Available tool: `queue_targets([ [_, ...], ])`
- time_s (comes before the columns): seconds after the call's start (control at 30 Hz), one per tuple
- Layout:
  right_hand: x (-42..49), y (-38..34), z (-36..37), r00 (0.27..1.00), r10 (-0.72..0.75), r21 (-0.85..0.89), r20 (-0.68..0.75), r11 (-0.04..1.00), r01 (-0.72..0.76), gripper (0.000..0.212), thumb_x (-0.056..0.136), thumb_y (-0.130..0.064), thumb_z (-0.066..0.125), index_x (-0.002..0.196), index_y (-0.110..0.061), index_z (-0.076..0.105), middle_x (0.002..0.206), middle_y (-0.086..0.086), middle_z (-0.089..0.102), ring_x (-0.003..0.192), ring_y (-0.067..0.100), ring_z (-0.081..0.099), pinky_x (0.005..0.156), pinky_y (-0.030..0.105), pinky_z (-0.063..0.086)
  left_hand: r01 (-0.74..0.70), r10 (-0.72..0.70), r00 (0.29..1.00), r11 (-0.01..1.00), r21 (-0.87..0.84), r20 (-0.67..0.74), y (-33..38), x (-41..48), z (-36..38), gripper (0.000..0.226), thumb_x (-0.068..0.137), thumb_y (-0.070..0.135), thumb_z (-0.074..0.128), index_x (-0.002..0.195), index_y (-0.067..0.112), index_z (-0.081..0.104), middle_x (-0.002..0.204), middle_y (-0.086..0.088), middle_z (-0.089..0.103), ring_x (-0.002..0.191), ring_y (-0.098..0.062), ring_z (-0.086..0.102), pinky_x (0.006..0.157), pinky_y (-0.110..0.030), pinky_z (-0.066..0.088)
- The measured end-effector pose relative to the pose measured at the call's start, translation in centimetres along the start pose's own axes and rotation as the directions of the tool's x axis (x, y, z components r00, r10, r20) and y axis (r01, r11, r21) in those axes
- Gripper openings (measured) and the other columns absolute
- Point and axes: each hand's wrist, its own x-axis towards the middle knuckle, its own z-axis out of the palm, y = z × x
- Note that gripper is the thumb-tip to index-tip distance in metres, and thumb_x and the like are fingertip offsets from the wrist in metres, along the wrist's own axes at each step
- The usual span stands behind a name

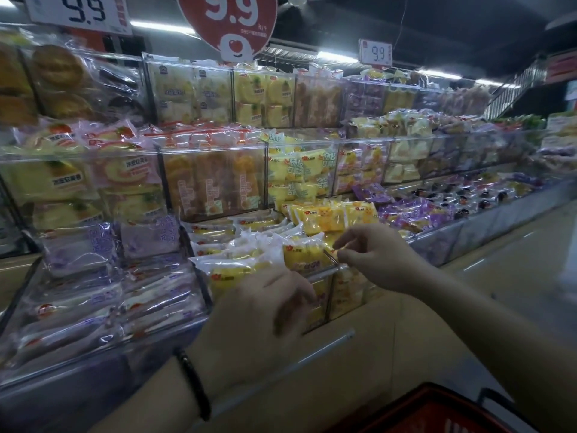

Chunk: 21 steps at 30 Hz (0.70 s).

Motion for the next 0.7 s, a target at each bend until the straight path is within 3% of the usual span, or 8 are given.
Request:
queue_targets([
  [0.1, -2.4, 2.6, 0.1, 0.999, 0.036, 0.081, 0.038, 0.996, -0.039, 0.004, 0.098, -0.02, 0.071, 0.099, -0.022, 0.074, 0.082, -0.003, 0.078, 0.075, 0.012, 0.074, 0.068, 0.032, 0.061, 0.169, -0.111, 0.945, 0.971, -0.168, 0.309, 2.4, -0.6, 3.4, 0.015, 0.093, 0.035, 0.069, 0.108, 0.036, 0.066, 0.093, 0.021, 0.065, 0.079, -0.004, 0.064, 0.067, -0.02, 0.054],
  [0.2, -5.1, 5.4, 0.6, 0.991, 0.111, 0.119, 0.076, 0.986, -0.119, 0.006, 0.099, -0.018, 0.069, 0.097, -0.018, 0.075, 0.081, 0.0, 0.079, 0.072, 0.018, 0.075, 0.06, 0.026, 0.052, 0.348, -0.196, 0.807, 0.92, -0.181, 0.558, 2.8, -1.2, 7.7, 0.021, 0.094, 0.042, 0.068, 0.114, 0.036, 0.066, 0.1, 0.018, 0.069, 0.082, -0.002, 0.067, 0.075, -0.028, 0.06],
  [0.33, -8.8, 10.4, 2.4, 0.932, 0.264, 0.078, 0.249, 0.954, -0.291, 0.01, 0.102, -0.024, 0.066, 0.103, -0.018, 0.075, 0.086, 0.002, 0.08, 0.076, 0.022, 0.076, 0.063, 0.036, 0.056, 0.508, -0.26, 0.602, 0.854, -0.112, 0.755, 2.2, -2.5, 14.3, 0.024, 0.098, 0.049, 0.064, 0.116, 0.033, 0.069, 0.105, 0.015, 0.072, 0.091, -0.002, 0.069, 0.085, -0.034, 0.062],
  [0.4, -10.7, 13.0, 3.8, 0.884, 0.33, 0.007, 0.331, 0.936, -0.352, 0.015, 0.102, -0.028, 0.066, 0.106, -0.017, 0.076, 0.086, 0.0, 0.08, 0.076, 0.019, 0.077, 0.068, 0.037, 0.06, 0.506, -0.235, 0.514, 0.86, -0.07, 0.825, 1.8, -3.4, 17.9, 0.026, 0.1, 0.046, 0.063, 0.118, 0.029, 0.069, 0.107, 0.011, 0.073, 0.094, -0.007, 0.069, 0.087, -0.036, 0.062],
  [0.53, -14.4, 18.3, 6.8, 0.772, 0.448, -0.142, 0.451, 0.89, -0.434, 0.018, 0.103, -0.038, 0.065, 0.099, -0.023, 0.075, 0.081, -0.007, 0.077, 0.066, 0.005, 0.073, 0.057, 0.025, 0.054, 0.384, -0.13, 0.337, 0.923, -0.01, 0.933, 1.0, -4.9, 24.5, 0.03, 0.102, 0.046, 0.061, 0.12, 0.023, 0.07, 0.11, 0.005, 0.071, 0.096, -0.014, 0.065, 0.081, -0.03, 0.054],
  [0.63, -16.6, 23.3, 9.3, 0.697, 0.53, -0.168, 0.483, 0.837, -0.52, 0.018, 0.103, -0.029, 0.066, 0.097, -0.015, 0.076, 0.088, 0.001, 0.078, 0.071, 0.013, 0.076, 0.061, 0.03, 0.06, 0.328, -0.061, 0.213, 0.945, -0.012, 0.975, 0.4, -5.5, 28.8, 0.033, 0.102, 0.046, 0.06, 0.118, 0.019, 0.07, 0.109, 0.002, 0.072, 0.096, -0.017, 0.065, 0.084, -0.032, 0.053],
  [0.7, -18.0, 26.7, 11.2, 0.621, 0.598, -0.176, 0.506, 0.777, -0.605, 0.016, 0.102, -0.022, 0.067, 0.095, -0.01, 0.074, 0.089, 0.009, 0.078, 0.074, 0.018, 0.076, 0.066, 0.033, 0.061, 0.311, -0.019, 0.169, 0.95, -0.035, 0.985, 0.1, -6.0, 31.5, 0.033, 0.102, 0.045, 0.061, 0.119, 0.018, 0.071, 0.111, 0.001, 0.073, 0.098, -0.017, 0.066, 0.086, -0.033, 0.053],
])
